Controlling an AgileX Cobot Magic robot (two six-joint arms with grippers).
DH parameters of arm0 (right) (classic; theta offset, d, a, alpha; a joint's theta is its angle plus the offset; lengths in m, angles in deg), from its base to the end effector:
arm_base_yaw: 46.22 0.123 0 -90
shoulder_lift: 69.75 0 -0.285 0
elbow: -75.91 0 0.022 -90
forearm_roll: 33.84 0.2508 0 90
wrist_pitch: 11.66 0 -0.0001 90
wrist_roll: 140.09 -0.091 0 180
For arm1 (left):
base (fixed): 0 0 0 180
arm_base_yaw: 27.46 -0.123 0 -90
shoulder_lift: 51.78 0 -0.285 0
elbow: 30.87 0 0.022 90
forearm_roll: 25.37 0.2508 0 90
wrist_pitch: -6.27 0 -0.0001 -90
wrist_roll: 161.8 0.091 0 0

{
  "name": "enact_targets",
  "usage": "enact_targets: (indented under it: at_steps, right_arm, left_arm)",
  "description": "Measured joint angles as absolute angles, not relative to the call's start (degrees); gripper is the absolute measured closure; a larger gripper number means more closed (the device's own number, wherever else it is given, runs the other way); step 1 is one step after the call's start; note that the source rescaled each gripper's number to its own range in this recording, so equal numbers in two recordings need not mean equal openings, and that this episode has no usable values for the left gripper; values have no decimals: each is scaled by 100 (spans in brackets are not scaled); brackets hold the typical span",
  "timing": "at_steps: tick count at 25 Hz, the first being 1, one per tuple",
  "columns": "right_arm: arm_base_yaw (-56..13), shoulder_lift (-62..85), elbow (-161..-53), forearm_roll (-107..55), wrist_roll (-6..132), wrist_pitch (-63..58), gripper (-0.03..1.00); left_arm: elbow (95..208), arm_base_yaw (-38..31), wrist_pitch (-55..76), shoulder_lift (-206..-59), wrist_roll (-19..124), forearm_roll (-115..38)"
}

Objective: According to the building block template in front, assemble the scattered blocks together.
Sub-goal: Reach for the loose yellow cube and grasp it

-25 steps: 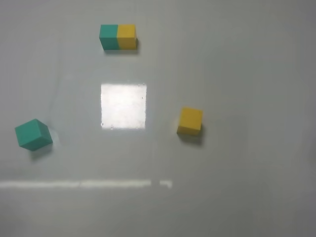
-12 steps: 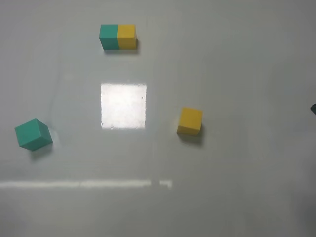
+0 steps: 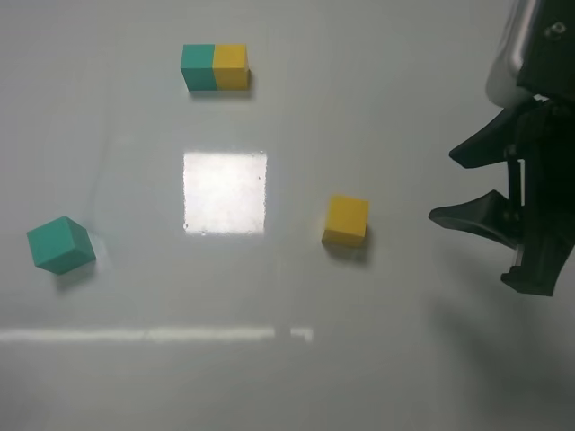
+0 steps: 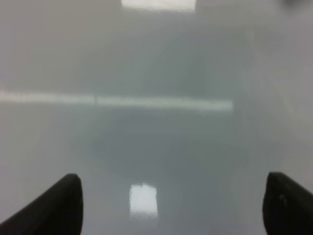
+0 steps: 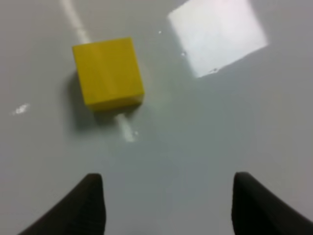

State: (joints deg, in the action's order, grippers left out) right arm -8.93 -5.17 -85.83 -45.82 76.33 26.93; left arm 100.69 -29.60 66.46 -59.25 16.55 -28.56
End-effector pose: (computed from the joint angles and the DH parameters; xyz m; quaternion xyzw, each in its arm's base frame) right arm 0.1672 0.1125 0.3872 -0.5517 0.6705 -0.0930 0.4872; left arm -0.0054 -0.0046 0.2788 -0.0270 0.8478 -0.0256 0.5291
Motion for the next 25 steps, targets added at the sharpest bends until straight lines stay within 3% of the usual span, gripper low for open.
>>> enact_targets:
  at_steps: [6,8,14,25]
  right_arm:
    - [-507,-184,-8583,-4618,7661,2250,11]
    - [-268,-85,-8604,-4695,7667,2195,6]
    - [276,535,-9084,-5009,7643,2336,0]
    - [306,1177,-9296,-5391,7567,2443,-1]
  left_arm:
    - [10069,-2960,6646,-5925,1655,-2856]
    - [10069,-2960,6646,-5925,1655,-2856]
    - [10069,-2960,6646,-5925,1655,-2856]
    - [10069,-2960,6646,-5925,1655,-2856]
